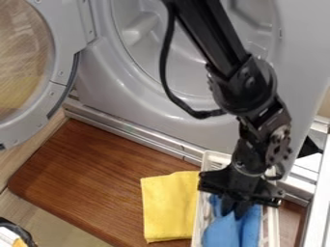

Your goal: Remove the blue cloth from the basket and put it in the washer

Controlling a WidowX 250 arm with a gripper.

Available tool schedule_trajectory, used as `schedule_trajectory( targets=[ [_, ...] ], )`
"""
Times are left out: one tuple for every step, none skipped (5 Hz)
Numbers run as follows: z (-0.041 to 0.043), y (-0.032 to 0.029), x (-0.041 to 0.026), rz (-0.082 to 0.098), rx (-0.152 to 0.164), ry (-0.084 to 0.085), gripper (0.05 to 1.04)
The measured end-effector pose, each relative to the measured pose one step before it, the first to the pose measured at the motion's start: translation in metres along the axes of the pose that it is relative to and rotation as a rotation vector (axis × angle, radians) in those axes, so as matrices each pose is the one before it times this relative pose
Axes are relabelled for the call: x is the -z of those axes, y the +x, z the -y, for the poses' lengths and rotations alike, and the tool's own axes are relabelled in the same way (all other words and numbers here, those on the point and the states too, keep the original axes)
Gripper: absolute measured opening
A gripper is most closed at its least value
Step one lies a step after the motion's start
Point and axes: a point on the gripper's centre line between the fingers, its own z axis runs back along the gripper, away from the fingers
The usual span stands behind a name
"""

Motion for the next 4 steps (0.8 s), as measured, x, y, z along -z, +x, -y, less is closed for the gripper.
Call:
schedule_trajectory(
  targets=[
    [-0.00112, 0.00422, -0.02483, 0.0583, -0.0058, -0.0352, 0.086],
    [-0.00548, 0.00729, -0.03579, 0.1061, -0.0129, -0.0426, 0.086],
    [-0.01338, 0.01342, -0.03385, 0.1136, -0.0186, -0.0329, 0.086],
    [-0.01873, 0.01589, -0.01458, 0.0667, -0.0459, 0.0121, 0.086]
  ],
)
